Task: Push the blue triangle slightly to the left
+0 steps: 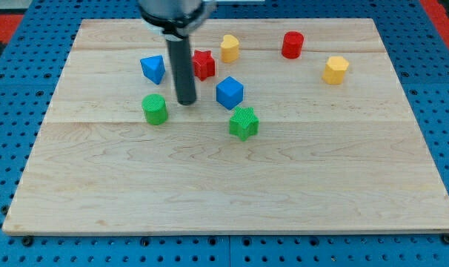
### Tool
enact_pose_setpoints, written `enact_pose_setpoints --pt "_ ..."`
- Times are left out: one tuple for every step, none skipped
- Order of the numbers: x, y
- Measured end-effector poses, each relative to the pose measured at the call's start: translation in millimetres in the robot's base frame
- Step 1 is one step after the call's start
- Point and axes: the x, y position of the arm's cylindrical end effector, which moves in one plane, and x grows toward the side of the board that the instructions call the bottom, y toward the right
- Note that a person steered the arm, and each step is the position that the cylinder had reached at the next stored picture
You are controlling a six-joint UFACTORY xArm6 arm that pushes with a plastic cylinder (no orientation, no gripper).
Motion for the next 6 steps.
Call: enact_pose_setpoints --pt "15.6 -18.2" --pt "10.0 -60.4" --pt "1.6 -76.8" --pt "0.0 -56.2" --pt "-13.3 -10.6" --pt "-47.1 1.3"
